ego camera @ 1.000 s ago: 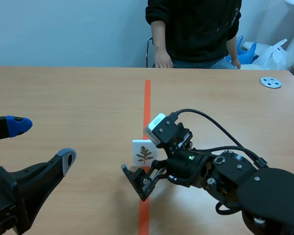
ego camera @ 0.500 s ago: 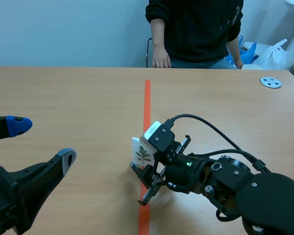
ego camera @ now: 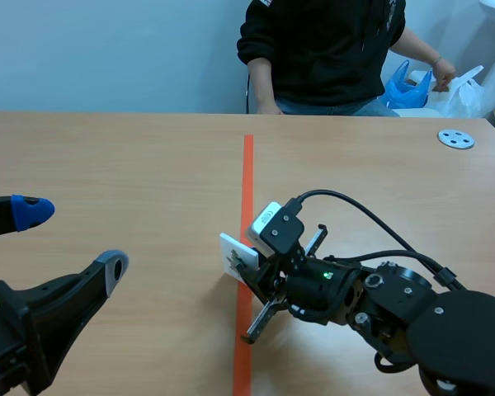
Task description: Sort the leaf by its shape. The table is split by an orange tape line. A compound leaf with several leaflets goes to the left side, a simple leaf with one blade goes to the right side. Return to the home posture when a red brick is placed on the table.
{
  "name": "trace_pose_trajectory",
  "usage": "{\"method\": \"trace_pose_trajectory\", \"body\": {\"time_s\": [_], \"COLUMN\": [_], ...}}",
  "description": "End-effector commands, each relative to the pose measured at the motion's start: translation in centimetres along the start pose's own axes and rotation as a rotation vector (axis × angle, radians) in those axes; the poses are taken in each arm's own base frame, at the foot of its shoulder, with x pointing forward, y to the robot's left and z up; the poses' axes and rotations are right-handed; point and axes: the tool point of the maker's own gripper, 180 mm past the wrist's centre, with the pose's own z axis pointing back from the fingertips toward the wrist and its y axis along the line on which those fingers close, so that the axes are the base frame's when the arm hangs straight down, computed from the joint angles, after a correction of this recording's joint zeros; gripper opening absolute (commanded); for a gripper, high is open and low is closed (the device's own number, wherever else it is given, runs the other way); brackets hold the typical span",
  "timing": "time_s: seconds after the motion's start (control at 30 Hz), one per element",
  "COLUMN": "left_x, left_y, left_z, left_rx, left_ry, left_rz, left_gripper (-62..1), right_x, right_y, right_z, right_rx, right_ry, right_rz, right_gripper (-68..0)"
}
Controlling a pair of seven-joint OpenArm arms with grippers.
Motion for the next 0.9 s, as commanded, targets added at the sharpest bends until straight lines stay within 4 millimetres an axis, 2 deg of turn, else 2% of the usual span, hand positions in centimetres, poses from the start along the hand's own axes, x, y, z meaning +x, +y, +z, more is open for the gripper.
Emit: {"method": "trace_pose_trajectory", "body": {"time_s": [0.0,0.2,0.47,0.67,0.87], "left_x": [0.7,0.7,0.7,0.7,0.7], "left_y": [-0.3,-0.3,-0.3,-0.3,-0.3], "left_z": [-0.1,-0.1,-0.1,-0.1,-0.1], "left_rx": [-0.009,-0.009,-0.009,-0.009,-0.009], "left_ry": [-0.028,-0.028,-0.028,-0.028,-0.028], "left_rz": [0.004,0.004,0.004,0.004,0.004], "left_gripper": [1.4,1.4,1.4,1.4,1.4], "right_x": [2.2,4.6,7.6,8.6,8.2], "right_y": [-0.9,-1.6,-4.3,-7.4,-12.4], "right_z": [0.3,2.5,7.3,11.4,16.0], "right_rx": [-0.002,0.003,-0.082,-0.188,-0.363], "right_ry": [-0.069,-0.126,-0.189,-0.218,-0.230], "right_rz": [0.029,0.074,0.066,-0.002,-0.118], "right_gripper": [-66.0,-66.0,-66.0,-66.0,-66.0]}}
